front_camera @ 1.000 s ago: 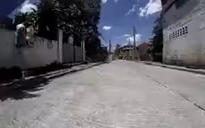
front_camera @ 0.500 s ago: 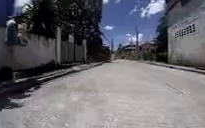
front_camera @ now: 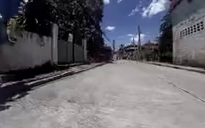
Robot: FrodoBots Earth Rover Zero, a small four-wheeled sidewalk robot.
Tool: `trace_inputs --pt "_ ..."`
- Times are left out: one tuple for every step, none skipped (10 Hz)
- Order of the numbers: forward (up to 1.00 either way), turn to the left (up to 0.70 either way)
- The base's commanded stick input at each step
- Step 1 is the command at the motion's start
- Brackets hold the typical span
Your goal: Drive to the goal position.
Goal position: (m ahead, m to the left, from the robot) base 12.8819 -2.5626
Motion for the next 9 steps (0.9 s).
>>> trace_inputs --pt "1.00 -0.40" --pt "1.00 -0.40" --pt "1.00 -0.38" --pt "1.00 -0.26" --pt "1.00 -0.06" --pt "1.00 0.00" --pt "1.00 0.00" --pt "1.00 0.00" --pt "1.00 0.00"
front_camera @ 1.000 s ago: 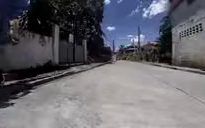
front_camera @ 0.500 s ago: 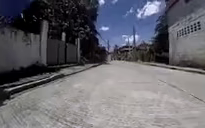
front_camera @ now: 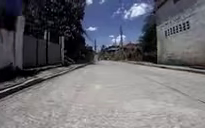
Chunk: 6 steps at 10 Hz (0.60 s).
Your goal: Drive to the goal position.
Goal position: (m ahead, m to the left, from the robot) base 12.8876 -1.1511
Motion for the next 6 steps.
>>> trace_inputs --pt "1.00 0.00" --pt "1.00 0.00" --pt "1.00 0.00" --pt "1.00 0.00" --pt "1.00 0.00" --pt "1.00 0.00"
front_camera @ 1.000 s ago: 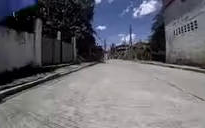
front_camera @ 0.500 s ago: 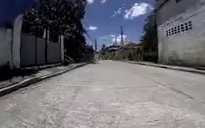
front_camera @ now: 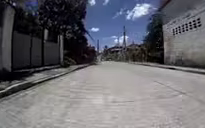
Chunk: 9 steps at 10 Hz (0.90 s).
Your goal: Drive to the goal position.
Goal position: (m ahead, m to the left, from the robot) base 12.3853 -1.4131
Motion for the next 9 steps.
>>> trace_inputs --pt "1.00 0.00" --pt "1.00 0.00" --pt "1.00 0.00" --pt "1.00 0.00" --pt "1.00 0.00" --pt "1.00 0.00" --pt "1.00 0.00" --pt "1.00 0.00" --pt "1.00 0.00"
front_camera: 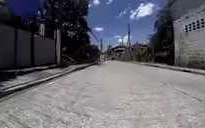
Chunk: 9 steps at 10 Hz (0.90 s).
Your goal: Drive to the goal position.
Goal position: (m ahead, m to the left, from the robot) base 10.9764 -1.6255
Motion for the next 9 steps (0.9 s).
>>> trace_inputs --pt "1.00 0.00" --pt "1.00 0.00" --pt "1.00 0.00" --pt "1.00 0.00" --pt "1.00 0.00" --pt "1.00 0.00" --pt "1.00 0.00" --pt "1.00 0.00" --pt "1.00 0.00"
